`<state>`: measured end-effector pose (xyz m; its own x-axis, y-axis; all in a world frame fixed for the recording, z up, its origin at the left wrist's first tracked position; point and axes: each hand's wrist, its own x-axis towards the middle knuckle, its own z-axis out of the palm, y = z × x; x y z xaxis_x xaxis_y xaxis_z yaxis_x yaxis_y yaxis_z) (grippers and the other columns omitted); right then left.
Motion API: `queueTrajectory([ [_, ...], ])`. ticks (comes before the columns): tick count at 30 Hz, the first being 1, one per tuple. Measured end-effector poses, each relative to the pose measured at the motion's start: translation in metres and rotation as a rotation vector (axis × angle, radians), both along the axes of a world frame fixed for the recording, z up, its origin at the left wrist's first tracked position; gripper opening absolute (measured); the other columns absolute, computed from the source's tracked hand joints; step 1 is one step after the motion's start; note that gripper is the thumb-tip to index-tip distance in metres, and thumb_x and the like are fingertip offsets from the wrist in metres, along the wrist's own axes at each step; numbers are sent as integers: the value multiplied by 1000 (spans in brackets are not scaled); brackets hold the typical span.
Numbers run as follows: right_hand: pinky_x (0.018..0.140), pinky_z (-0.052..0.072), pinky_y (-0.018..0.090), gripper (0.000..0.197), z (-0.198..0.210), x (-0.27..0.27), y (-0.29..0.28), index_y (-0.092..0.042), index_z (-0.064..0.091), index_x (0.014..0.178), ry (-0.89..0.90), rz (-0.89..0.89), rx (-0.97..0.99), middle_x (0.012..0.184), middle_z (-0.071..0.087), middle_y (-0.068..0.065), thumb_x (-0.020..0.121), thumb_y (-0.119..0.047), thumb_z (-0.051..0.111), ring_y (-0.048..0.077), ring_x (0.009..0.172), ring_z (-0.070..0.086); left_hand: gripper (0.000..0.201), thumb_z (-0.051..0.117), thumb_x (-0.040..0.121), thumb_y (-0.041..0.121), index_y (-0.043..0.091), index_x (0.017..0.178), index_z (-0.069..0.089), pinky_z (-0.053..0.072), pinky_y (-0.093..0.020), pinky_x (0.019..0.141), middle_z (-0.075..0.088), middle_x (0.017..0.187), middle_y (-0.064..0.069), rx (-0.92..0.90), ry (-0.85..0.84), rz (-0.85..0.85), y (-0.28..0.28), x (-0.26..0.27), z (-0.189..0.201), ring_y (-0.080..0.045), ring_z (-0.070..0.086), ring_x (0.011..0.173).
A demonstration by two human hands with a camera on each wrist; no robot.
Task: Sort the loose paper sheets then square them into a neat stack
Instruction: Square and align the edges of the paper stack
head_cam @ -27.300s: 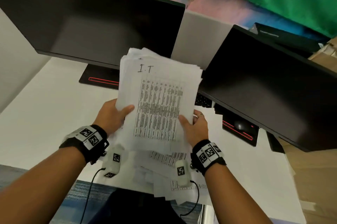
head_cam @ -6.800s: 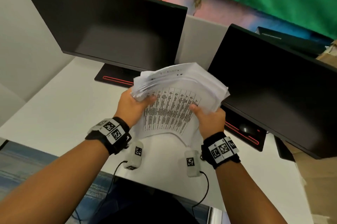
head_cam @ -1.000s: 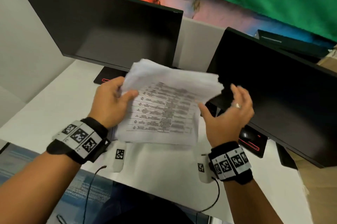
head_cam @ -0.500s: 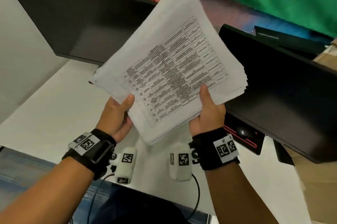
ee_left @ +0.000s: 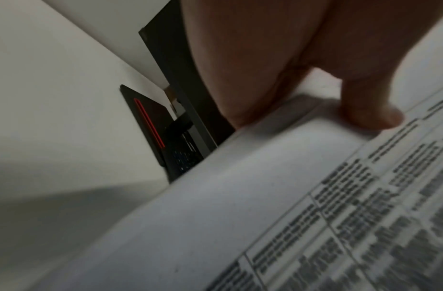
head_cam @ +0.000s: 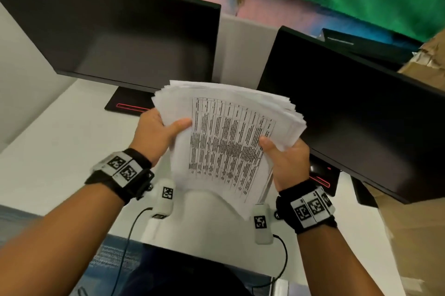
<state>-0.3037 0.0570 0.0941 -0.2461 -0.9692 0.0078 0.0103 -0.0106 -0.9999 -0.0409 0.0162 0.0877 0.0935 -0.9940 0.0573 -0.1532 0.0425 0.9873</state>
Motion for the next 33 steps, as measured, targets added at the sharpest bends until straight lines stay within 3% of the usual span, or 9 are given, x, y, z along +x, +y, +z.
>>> queueTrajectory([
  [4,67,60,20,36,-12,-3,14,-36,64,88,139,-76,-109,84,73,-21,80,-4,77,-2,80,72,18,74,87,15,24,103,69,51,-7,72,73,91,19,-173,-93,150,15,-20,-9,11,68,85],
  [7,71,58,16,37,-36,0,30,-26,67,102,149,-68,-78,92,75,-12,78,-1,79,4,89,72,39,66,93,26,7,127,59,48,-12,91,64,116,8,-171,-193,31,25,-18,-31,6,60,109],
  [10,73,55,12,46,-44,-2,29,-9,63,116,120,-85,-70,99,72,-5,75,5,79,1,89,70,33,66,93,16,3,123,60,47,-10,90,61,110,16,-140,-211,28,24,-12,-38,12,59,103],
  [15,65,53,8,24,-33,-8,15,-25,69,91,115,-65,-35,81,72,-29,80,-5,78,-8,80,70,19,75,84,5,21,95,73,56,-17,74,76,87,17,-120,27,80,15,-13,-15,-3,73,86],
  [18,61,52,6,20,-29,-9,18,-14,68,97,117,-28,-77,77,70,-33,82,-3,75,-11,76,69,23,76,82,9,18,102,72,58,-21,74,77,96,11,-95,60,31,13,-4,-13,-8,74,91],
  [20,59,52,6,23,-35,-9,23,-23,65,93,139,49,-60,75,69,-34,82,-5,75,-11,74,69,39,78,78,17,12,116,69,61,-30,81,77,106,2,19,44,-56,16,0,-25,-14,74,98],
  [26,58,56,21,22,-28,-3,12,-29,65,78,162,-40,-81,78,74,-15,85,-10,74,28,76,69,35,82,79,18,9,111,73,61,-37,84,76,101,-2,53,-53,23,7,-18,-20,-19,74,95],
  [30,61,51,6,29,-12,2,17,-35,60,85,190,-69,-207,75,68,-34,87,-8,71,-11,69,67,38,74,87,36,15,118,68,58,-31,85,73,110,-1,-195,-89,144,19,-28,-7,-13,71,101],
  [33,64,51,6,24,-28,7,32,-30,66,94,207,-44,-154,79,70,-25,86,-8,73,-13,75,66,71,60,88,60,5,132,52,52,-29,97,62,124,3,-186,-54,72,37,-29,-26,-7,61,115],
])
